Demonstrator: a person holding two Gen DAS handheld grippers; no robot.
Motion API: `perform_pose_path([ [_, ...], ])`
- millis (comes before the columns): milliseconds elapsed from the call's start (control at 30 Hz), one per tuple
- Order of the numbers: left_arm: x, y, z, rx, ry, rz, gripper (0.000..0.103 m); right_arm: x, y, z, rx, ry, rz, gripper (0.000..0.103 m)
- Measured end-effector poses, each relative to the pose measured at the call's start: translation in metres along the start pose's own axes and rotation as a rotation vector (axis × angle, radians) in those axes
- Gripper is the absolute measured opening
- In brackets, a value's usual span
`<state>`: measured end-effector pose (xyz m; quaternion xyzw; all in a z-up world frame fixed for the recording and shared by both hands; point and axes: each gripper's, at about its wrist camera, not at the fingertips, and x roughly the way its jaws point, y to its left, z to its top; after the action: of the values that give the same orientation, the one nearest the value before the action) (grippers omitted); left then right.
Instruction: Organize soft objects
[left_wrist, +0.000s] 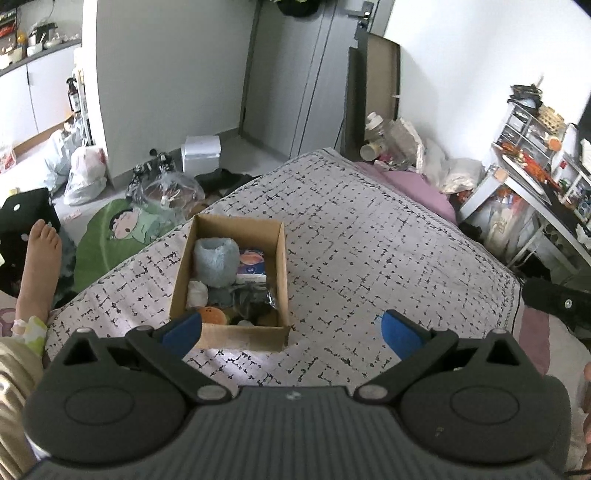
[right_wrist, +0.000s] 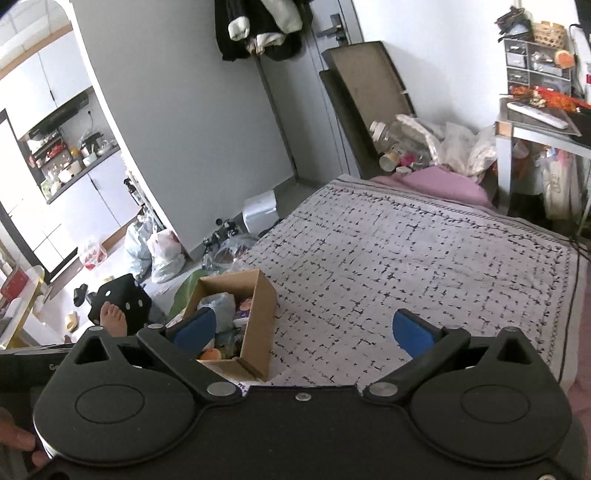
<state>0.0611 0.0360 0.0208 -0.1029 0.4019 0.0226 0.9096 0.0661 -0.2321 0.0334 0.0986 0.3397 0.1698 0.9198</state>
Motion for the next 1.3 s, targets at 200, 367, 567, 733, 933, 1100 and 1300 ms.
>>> perform_pose_path([
  [200, -0.019, -0.002, -0.012, 0.008, -0.024, -0.014, 0.103, -0.025, 0.003, -0.010, -0.034, -0.032, -0.015, 0.103],
  [367, -0.031, -0.005, -0.022, 0.023, -0.041, -0.022, 0.103, -0.044, 0.012, -0.017, -0.070, -0.052, -0.011, 0.103],
  [567, -0.041, -0.006, -0.034, 0.027, -0.049, -0.008, 0.103, -0.056, 0.025, -0.028, -0.143, -0.053, 0.004, 0.103],
  [733, -0.046, -0.006, -0.043, 0.038, -0.051, 0.001, 0.103, -0.057, 0.027, -0.035, -0.134, -0.045, 0.007, 0.103],
  [933, -0.056, -0.005, -0.049, 0.042, -0.068, 0.016, 0.103, -0.060, 0.031, -0.042, -0.145, -0.038, 0.010, 0.103],
  [1100, -0.060, -0.004, -0.049, 0.049, -0.075, 0.030, 0.103, -0.064, 0.031, -0.045, -0.147, -0.039, 0.018, 0.103],
  [1300, -0.066, -0.010, -0.051, 0.067, -0.090, 0.030, 0.103, -0.065, 0.026, -0.045, -0.126, -0.045, 0.013, 0.103],
])
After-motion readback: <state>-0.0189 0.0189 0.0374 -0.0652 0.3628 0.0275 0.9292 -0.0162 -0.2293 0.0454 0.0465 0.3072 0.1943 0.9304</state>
